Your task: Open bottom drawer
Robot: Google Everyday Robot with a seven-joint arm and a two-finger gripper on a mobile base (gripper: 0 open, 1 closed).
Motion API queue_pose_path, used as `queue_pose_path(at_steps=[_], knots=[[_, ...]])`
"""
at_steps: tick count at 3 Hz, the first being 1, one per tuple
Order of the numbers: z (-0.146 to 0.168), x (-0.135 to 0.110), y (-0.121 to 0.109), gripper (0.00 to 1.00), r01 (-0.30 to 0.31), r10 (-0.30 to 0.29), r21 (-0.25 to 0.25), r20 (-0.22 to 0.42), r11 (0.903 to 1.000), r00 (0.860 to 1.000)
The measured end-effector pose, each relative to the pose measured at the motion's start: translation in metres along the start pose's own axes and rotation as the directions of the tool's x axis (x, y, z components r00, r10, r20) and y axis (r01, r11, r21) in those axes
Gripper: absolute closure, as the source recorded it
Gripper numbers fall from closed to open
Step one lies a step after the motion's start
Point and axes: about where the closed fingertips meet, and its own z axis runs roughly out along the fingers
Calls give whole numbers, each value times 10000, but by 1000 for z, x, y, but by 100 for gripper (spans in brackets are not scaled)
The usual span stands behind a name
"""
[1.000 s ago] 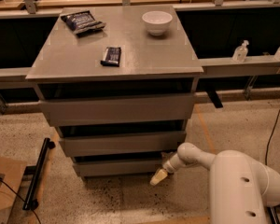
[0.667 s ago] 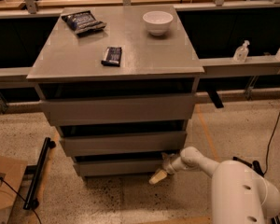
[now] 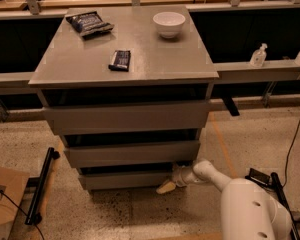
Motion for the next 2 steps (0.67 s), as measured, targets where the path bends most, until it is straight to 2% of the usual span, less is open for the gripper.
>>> queue_pose_path(at_steps=[2], knots=[[-6, -6, 1, 64, 2, -2, -4, -4, 10000, 10000]])
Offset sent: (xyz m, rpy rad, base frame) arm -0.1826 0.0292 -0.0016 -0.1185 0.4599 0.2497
